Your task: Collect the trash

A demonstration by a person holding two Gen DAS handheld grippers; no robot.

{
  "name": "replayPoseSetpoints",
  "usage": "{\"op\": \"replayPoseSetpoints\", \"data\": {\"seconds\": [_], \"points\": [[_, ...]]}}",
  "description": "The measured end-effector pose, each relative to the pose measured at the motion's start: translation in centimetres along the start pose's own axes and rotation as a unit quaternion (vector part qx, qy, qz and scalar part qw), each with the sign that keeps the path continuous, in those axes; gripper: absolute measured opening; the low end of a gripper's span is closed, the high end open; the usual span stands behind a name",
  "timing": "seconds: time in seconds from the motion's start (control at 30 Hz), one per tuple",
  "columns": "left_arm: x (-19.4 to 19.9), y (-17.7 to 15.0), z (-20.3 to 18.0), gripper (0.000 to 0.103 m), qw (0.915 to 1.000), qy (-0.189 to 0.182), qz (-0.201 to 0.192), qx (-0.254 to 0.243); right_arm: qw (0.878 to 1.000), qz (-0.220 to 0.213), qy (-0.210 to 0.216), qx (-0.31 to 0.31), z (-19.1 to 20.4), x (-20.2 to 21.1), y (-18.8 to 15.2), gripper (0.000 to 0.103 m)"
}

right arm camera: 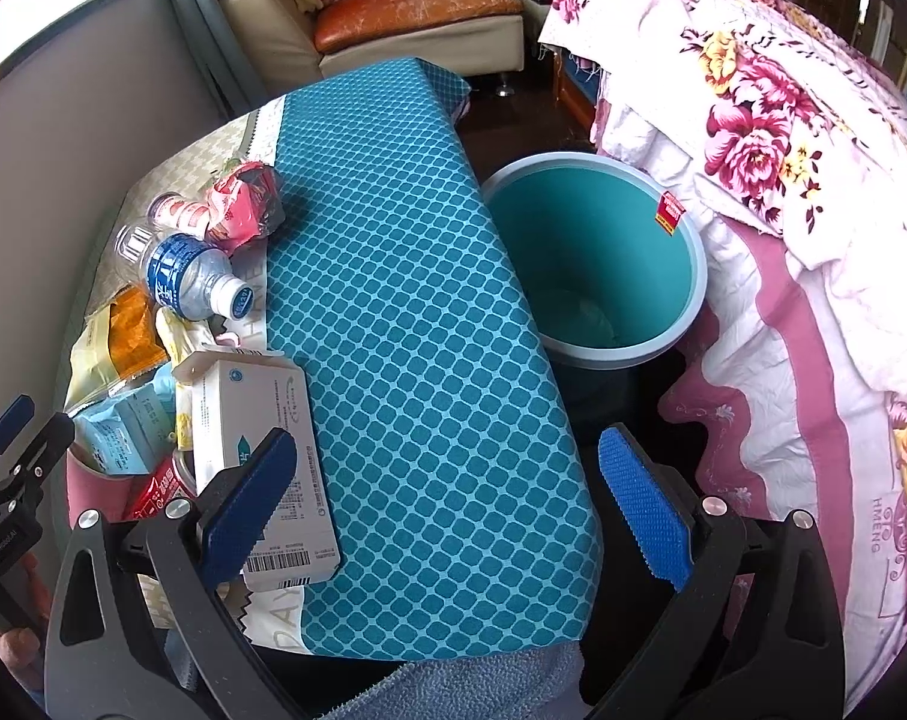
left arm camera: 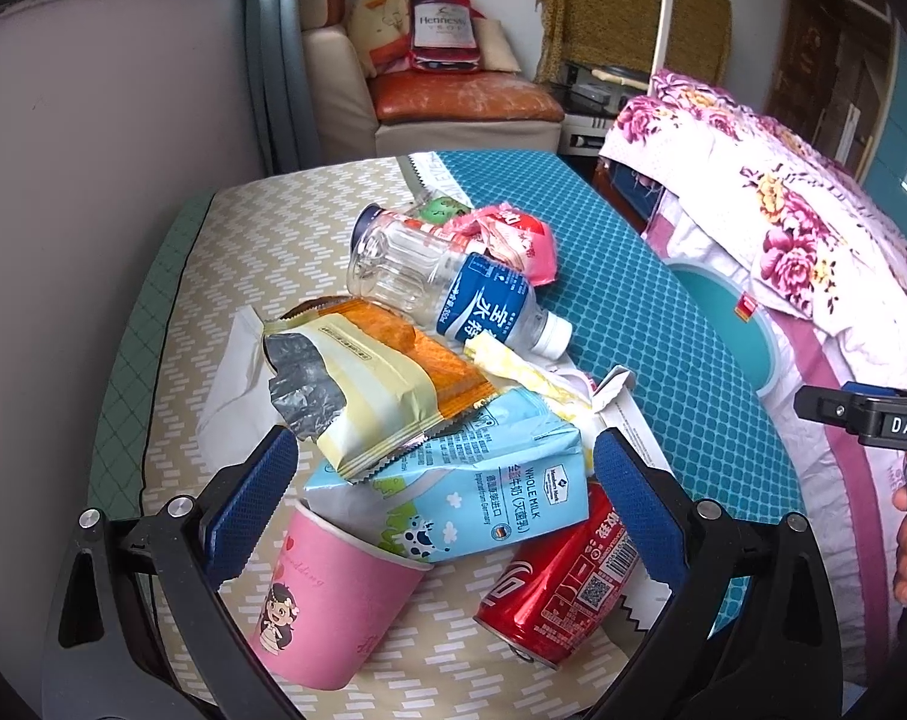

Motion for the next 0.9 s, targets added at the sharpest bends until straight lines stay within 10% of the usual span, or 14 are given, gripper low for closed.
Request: {"op": "replayPoseSetpoints", "data": {"seconds": [0.9], "points": [[-0.1, -0.5, -0.2, 0.099, 0.9999, -0.012, 0.007, -0.010, 1.000, 0.011, -0.005, -0.002, 0.9, 0.0, 0.3, 0.097]]}}
Point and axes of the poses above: each gripper's, at about its wrist camera, not at the fingertips, and x roughly against the way its jaws point, z to its left, y to its top, the point moved 3 cm from there along -x, roughly the way its jaws point, and after that the axes turned 2 degrees about -z, right-handed, at the moved point
